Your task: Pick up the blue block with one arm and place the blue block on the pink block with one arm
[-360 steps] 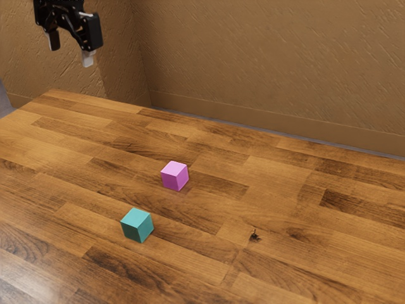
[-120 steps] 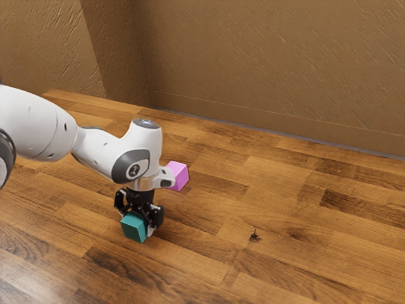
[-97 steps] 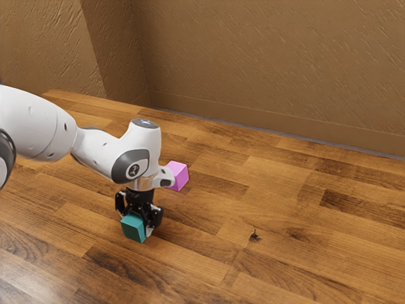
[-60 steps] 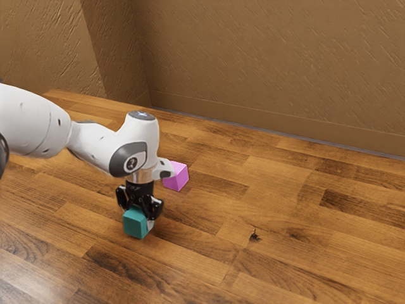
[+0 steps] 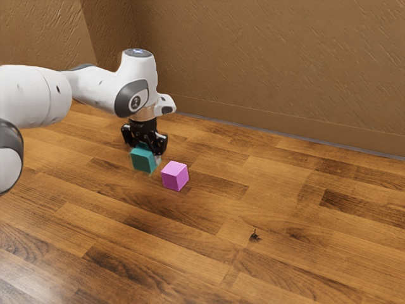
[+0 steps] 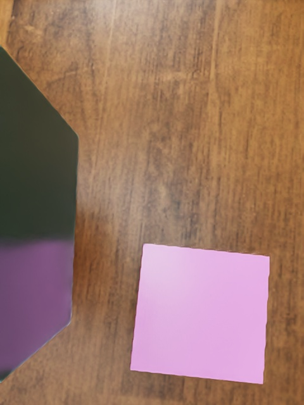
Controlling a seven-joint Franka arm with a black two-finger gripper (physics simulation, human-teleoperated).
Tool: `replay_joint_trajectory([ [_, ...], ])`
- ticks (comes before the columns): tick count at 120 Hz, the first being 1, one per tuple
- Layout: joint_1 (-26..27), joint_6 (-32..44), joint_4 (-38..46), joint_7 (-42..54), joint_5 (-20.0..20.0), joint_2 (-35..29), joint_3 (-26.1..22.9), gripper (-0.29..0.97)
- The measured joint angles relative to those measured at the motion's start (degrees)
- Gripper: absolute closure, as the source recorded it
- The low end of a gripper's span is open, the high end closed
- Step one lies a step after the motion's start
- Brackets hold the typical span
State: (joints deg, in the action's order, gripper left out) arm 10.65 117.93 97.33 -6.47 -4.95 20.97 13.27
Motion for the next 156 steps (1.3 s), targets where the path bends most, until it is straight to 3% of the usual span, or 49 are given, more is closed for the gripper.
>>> replay_joint_trajectory([
  [21, -1.8, -3.4, -11.6, 2.3, 1.2, 8.6, -0.7, 0.36],
  [66, -6.8, -6.7, -24.2, 6.3, 2.3, 18.2, -7.5, 0.36],
  [103, -8.3, -7.3, -28.1, 8.4, 2.3, 21.9, -9.1, 0.35],
  [130, -8.3, -7.5, -28.7, 10.1, 2.6, 22.1, -9.3, 0.15],
  [156, -7.7, -8.7, -29.2, 11.3, 2.6, 21.1, -9.0, 0.05],
])
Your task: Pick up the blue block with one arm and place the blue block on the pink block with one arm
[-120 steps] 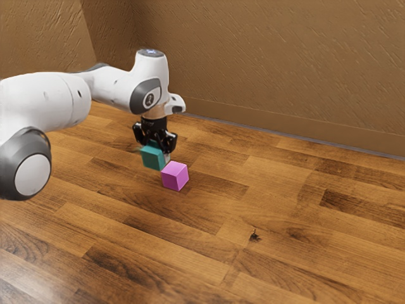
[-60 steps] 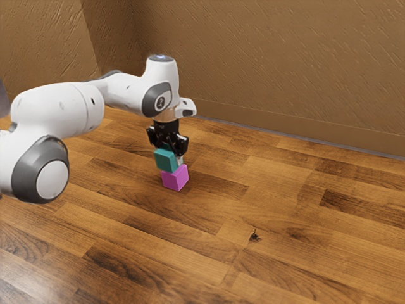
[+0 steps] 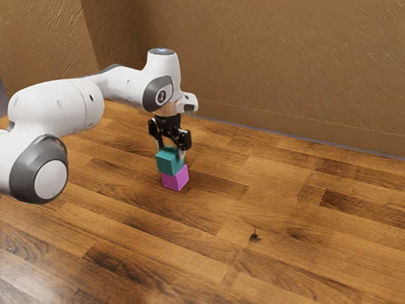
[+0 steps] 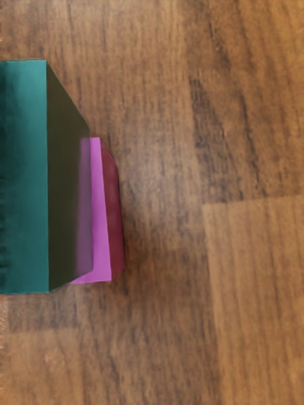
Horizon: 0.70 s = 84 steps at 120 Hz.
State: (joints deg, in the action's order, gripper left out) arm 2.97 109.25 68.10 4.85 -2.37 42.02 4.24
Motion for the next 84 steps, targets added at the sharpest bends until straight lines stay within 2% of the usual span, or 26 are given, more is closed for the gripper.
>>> replay_joint_trajectory([
  [20, 0.5, -2.2, 0.1, 0.7, -0.1, -5.7, 1.3, 0.02],
  [35, 2.6, -6.2, 2.7, 1.4, -1.5, -14.7, 2.5, 0.01],
  [55, 15.9, -13.2, 15.3, 2.1, -5.2, -31.1, 15.4, 0.01],
  [66, 20.7, -15.4, 22.1, 2.3, -8.2, -37.4, 17.1, 0.00],
  [84, 22.4, -17.4, 27.7, 2.0, -10.2, -42.7, 17.4, 0.00],
])
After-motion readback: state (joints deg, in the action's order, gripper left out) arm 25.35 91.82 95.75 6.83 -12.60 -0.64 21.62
